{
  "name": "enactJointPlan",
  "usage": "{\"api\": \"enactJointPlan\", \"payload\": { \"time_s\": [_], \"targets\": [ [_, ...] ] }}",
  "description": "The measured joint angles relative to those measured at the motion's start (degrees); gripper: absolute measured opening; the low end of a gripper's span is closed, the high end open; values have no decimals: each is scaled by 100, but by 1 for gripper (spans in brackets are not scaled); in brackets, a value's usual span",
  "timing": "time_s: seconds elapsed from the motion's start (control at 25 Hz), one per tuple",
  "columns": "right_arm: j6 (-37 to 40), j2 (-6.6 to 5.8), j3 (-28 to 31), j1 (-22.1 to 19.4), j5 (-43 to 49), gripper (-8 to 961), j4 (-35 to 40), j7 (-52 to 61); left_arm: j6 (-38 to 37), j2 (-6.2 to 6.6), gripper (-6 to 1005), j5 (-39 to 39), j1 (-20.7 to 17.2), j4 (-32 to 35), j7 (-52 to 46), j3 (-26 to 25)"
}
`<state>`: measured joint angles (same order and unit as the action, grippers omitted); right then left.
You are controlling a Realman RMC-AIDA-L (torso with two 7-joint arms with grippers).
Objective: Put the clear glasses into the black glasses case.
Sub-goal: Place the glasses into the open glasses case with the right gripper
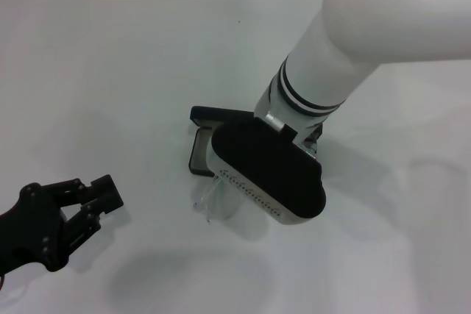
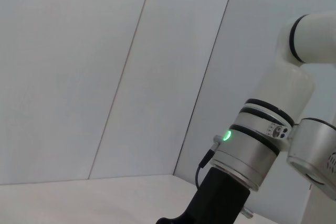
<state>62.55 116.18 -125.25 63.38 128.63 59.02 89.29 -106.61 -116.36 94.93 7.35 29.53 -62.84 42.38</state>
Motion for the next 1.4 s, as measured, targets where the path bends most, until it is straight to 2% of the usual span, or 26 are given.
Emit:
{"api": "enactJointPlan", "payload": {
  "time_s": [0.28, 0.52, 0.8, 0.96, 1.4],
  "targets": [
    [-34, 0, 33, 8, -2, 213, -35, -29, 11, 0, 198, -11, 12, 0, 0, -3],
    [122, 0, 138, -35, -35, 210, 129, 15, 18, -6, 198, -19, 12, 0, 0, -10],
    [250, 0, 198, -125, 30, 109, 491, 268, 14, 0, 198, -19, 11, 0, 6, -21],
    [519, 1, 422, -201, 74, 54, 720, 481, 12, 0, 198, -21, 20, 0, 21, -20],
    [806, 0, 882, -344, 199, 53, 1259, 1513, 11, -4, 198, -115, 65, -4, 83, -19]
  ]
}}
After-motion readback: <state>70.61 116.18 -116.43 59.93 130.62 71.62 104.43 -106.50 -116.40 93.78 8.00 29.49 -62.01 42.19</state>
